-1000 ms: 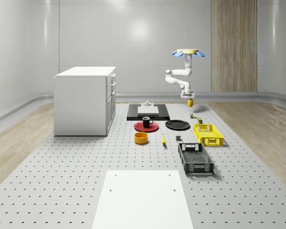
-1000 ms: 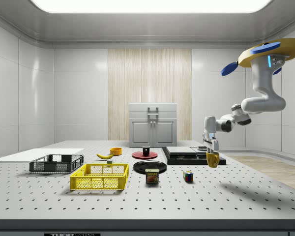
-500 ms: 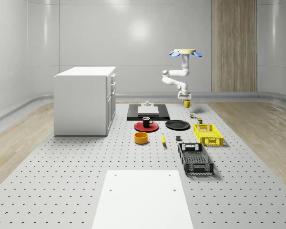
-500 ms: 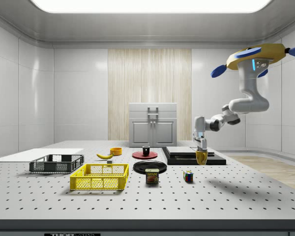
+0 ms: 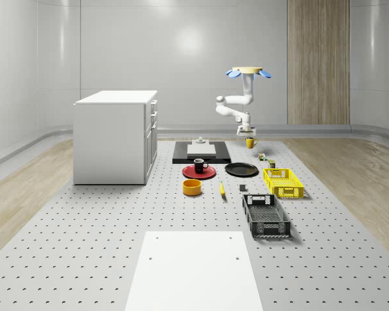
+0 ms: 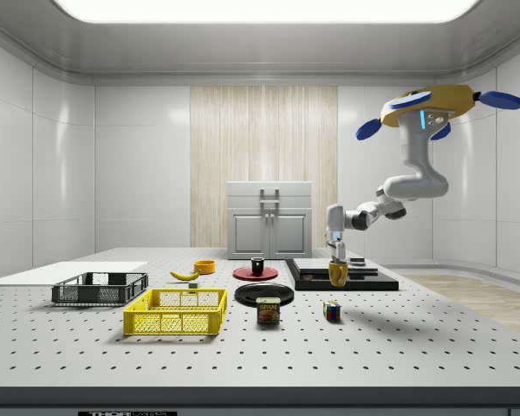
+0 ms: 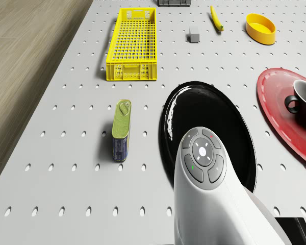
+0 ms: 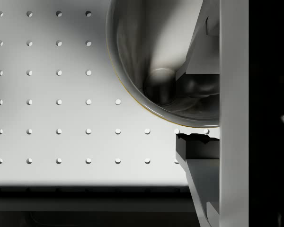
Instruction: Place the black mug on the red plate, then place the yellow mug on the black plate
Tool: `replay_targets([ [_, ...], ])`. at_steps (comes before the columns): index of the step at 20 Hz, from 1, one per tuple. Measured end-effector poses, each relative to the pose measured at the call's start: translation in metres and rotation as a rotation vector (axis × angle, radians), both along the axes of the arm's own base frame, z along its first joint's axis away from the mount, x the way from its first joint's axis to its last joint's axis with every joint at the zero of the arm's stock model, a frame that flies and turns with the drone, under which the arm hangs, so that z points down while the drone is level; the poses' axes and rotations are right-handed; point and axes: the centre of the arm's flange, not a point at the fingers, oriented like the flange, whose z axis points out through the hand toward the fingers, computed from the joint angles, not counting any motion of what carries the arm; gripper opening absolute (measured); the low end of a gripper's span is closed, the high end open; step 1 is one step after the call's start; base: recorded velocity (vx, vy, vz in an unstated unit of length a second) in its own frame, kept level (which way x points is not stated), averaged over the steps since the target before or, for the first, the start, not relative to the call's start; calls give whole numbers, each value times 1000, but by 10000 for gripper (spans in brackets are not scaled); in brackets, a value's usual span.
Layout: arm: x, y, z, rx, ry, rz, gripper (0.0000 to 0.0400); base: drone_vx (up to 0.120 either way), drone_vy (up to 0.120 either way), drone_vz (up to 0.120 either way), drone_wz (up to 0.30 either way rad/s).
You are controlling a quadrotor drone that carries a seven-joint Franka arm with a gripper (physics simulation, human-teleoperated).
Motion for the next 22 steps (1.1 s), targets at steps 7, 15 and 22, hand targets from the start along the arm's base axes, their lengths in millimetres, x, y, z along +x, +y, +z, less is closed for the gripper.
replay_targets([
  [7, 0, 0, 0, 0, 0, 0, 110, 120, -120, 0, 0],
  [15, 0, 0, 0, 0, 0, 0, 110, 120, -120, 0, 0],
  [22, 0, 0, 0, 0, 0, 0, 110, 120, -120, 0, 0],
])
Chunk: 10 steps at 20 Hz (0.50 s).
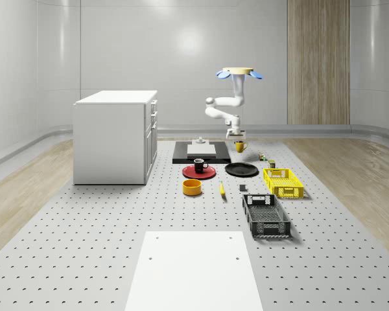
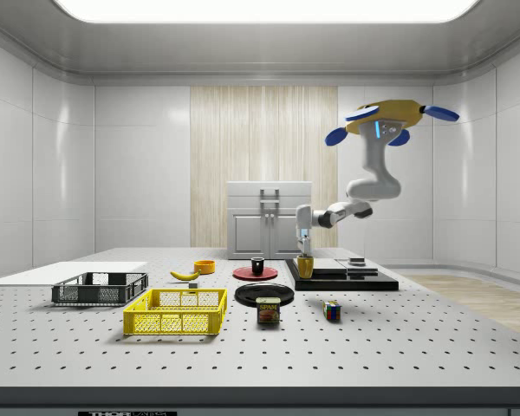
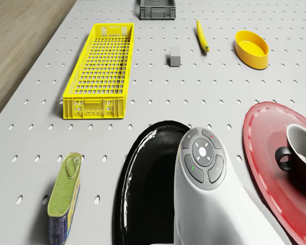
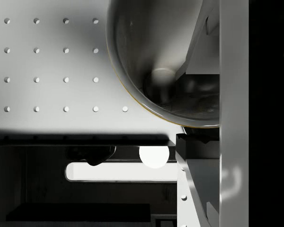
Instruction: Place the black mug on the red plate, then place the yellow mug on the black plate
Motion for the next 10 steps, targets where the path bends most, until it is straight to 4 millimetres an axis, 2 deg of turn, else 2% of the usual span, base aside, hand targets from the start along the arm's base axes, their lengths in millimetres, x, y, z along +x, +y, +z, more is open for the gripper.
replay_targets([
  [2, 0, 0, 0, 0, 0, 0, 110, 120, -80, 0, 0],
  [10, 0, 0, 0, 0, 0, 0, 110, 120, 0, 0, 0],
])
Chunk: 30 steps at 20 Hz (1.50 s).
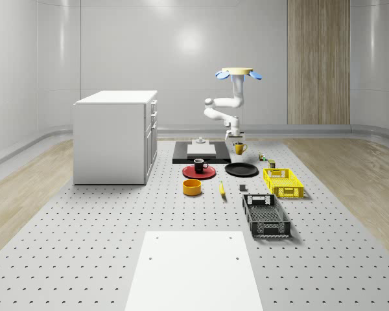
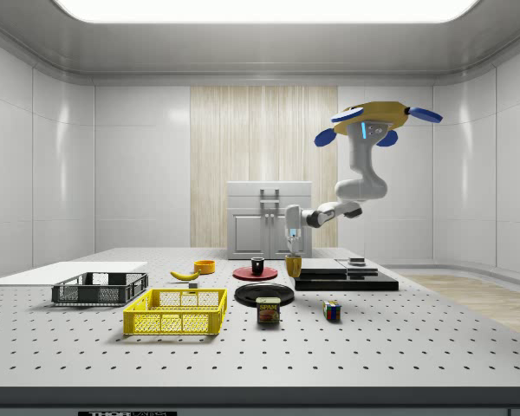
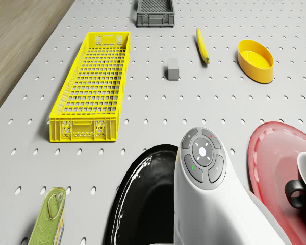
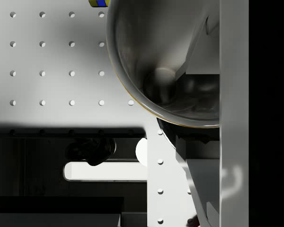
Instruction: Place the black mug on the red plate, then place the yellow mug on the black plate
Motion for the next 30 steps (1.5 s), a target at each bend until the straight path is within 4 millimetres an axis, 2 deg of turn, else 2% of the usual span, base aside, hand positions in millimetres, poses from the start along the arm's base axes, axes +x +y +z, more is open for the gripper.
replay_targets([
  [4, 0, 0, 0, 0, 0, 0, 110, 120, 0, 0, 0],
  [10, 0, 0, 0, 0, 0, 0, 110, 120, 0, -107, 0],
  [17, 0, 0, 0, 0, 0, 0, 110, 120, 0, 0, 0],
  [20, 0, 0, 0, 0, 0, 0, 110, 120, -107, 0, 0],
  [24, 0, 0, 0, 0, 0, 0, 110, 120, 0, 0, 0],
  [30, 0, 0, 11, 0, 0, 0, 110, 7, 0, 0, 0],
])
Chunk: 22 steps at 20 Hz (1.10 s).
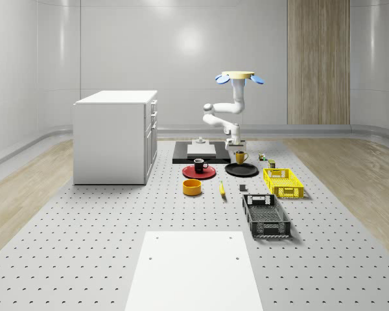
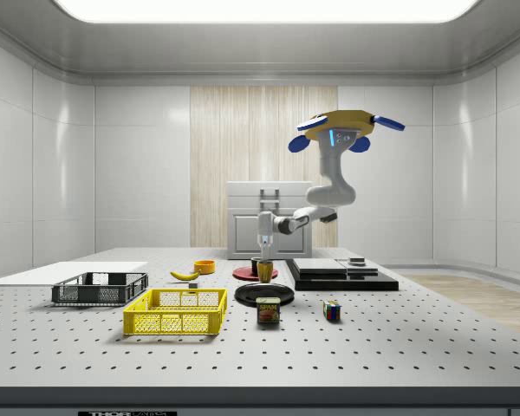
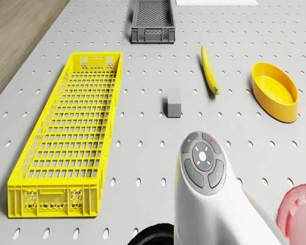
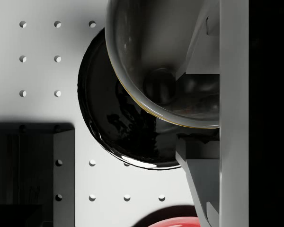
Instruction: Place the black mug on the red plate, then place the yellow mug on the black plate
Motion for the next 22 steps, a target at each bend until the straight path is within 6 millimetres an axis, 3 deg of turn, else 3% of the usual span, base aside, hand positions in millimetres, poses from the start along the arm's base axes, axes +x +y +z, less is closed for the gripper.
replay_targets([
  [15, 0, 0, 55, 0, 0, 0, 110, 0, 0, 0, 0],
  [16, 0, 0, 58, 0, 0, 0, 174, 0, 0, 0, 0],
  [18, 0, 0, 60, 0, 0, 0, 263, 0, 0, 0, 0],
  [22, 0, 0, 53, 0, 0, 0, 350, 0, 0, 0, 0],
])
